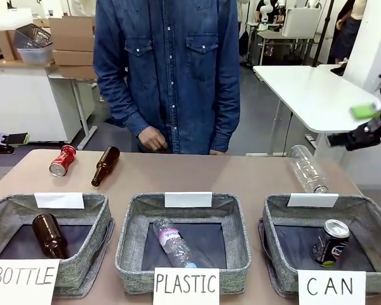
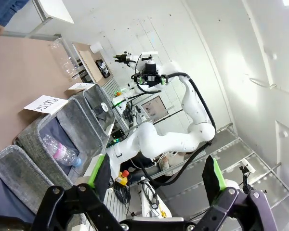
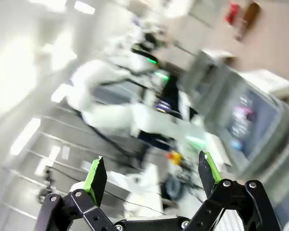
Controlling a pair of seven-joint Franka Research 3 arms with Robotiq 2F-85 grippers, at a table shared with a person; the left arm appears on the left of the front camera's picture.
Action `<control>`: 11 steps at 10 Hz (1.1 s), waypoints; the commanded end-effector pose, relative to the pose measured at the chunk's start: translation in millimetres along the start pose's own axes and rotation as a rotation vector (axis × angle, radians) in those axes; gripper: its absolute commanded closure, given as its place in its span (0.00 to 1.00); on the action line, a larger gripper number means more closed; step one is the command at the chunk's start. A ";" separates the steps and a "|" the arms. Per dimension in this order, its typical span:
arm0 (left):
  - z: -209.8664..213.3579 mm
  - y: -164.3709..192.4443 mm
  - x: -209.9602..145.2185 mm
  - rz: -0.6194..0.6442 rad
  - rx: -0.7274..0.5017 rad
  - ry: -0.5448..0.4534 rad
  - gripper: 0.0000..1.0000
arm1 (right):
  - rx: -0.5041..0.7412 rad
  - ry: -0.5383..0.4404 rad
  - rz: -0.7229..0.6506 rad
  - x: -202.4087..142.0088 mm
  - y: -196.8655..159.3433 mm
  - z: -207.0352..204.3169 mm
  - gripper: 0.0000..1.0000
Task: Sort the can waste into the basket.
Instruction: Pick up the can waste from the table and place it in the right Fabric basket.
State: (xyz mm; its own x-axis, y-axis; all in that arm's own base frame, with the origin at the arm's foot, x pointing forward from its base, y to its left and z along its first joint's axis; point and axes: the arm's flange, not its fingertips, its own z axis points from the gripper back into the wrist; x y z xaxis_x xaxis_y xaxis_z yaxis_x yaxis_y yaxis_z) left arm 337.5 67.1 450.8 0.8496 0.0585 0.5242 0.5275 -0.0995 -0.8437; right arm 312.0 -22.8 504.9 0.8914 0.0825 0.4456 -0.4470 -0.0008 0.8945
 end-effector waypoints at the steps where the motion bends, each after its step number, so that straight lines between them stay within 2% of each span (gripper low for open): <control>1: -2.3 -1.5 0.2 -0.022 -0.019 -0.011 0.00 | 0.293 -0.342 -0.156 12.4 -25.7 -8.0 0.00; 2: -2.3 -1.5 0.2 -0.022 -0.019 -0.011 0.00 | 0.000 0.000 0.000 0.0 0.0 0.0 0.00; 11: -2.3 -1.5 0.2 -0.022 -0.019 -0.011 0.00 | 0.000 0.000 0.000 0.0 0.0 0.0 0.00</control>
State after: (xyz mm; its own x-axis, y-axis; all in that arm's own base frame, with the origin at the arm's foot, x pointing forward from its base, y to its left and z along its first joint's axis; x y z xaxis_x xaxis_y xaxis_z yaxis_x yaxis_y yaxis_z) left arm 337.5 67.0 450.8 0.8496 0.0582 0.5242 0.5275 -0.0996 -0.8437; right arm 311.8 -22.0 506.0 0.9051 0.0674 0.4199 -0.4210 0.0033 0.9071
